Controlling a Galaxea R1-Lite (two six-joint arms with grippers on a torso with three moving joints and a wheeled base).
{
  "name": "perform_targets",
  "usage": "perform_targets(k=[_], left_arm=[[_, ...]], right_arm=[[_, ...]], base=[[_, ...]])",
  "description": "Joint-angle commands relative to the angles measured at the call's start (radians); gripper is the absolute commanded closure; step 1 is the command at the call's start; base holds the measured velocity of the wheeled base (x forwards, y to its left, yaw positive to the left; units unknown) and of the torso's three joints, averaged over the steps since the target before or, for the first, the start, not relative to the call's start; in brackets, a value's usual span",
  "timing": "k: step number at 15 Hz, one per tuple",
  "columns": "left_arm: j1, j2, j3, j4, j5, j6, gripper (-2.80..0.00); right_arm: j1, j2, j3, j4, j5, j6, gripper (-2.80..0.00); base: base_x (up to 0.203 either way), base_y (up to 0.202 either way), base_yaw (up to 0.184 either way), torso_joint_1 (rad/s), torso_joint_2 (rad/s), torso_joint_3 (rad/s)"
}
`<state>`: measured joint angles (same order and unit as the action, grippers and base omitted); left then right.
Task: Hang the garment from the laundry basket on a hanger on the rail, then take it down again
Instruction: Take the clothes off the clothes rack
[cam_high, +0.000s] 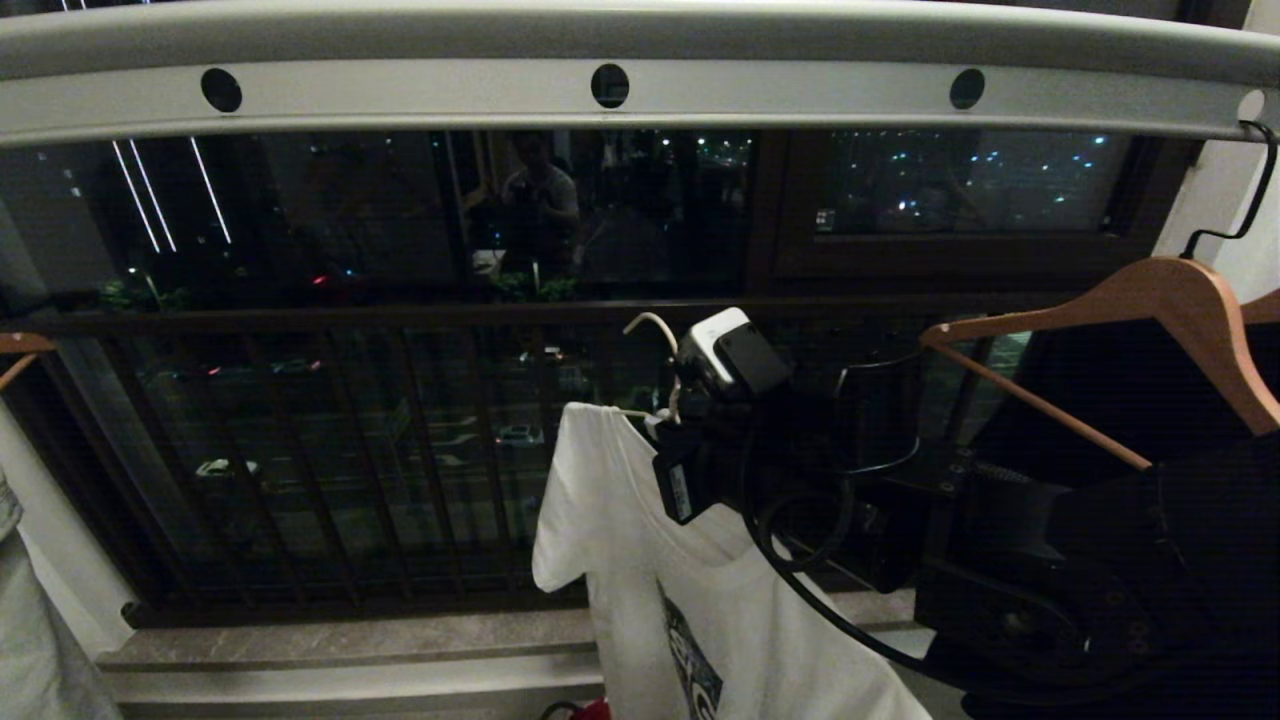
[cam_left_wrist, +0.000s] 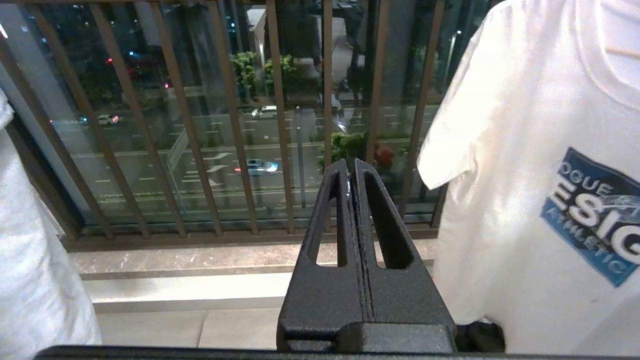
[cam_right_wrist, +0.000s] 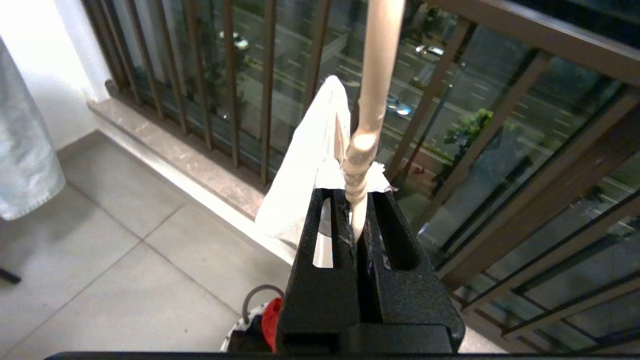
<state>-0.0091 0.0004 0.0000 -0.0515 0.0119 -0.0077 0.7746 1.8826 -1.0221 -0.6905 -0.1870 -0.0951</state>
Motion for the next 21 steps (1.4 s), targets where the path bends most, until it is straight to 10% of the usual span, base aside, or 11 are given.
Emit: perform_targets(k=[1, 8, 14, 21], left_arm=[[0.0, 0.001, 0.015, -0.001, 0.002, 0.005, 0.0], [-0.001, 0.14, -0.161, 0.005, -0.067, 0.001, 0.0], [-0.022, 0.69, -0.418, 0.0, -0.42, 0.049, 0.0], [-0.273, 1.368, -0.739, -0.062, -0.543, 0.135, 0.0]], right_arm=[[-0.005, 0.023, -0.001, -0.004, -0.002, -0.002, 0.0], [-0.008, 0.039, -0.003, -0.006, -0.002, 0.0, 0.0], [-0.02, 0.044, -0.013, -0.017, -0.002, -0.002, 0.0], [-0.064, 0.075, -0.046, -0.018, -0.002, 0.005, 0.0]], base=[[0.0, 0.0, 0.0, 0.0, 0.0, 0.0], [0.0, 0.0, 0.0, 0.0, 0.0, 0.0], [0.0, 0.0, 0.0, 0.0, 0.0, 0.0], [0.0, 0.0, 0.0, 0.0, 0.0, 0.0]])
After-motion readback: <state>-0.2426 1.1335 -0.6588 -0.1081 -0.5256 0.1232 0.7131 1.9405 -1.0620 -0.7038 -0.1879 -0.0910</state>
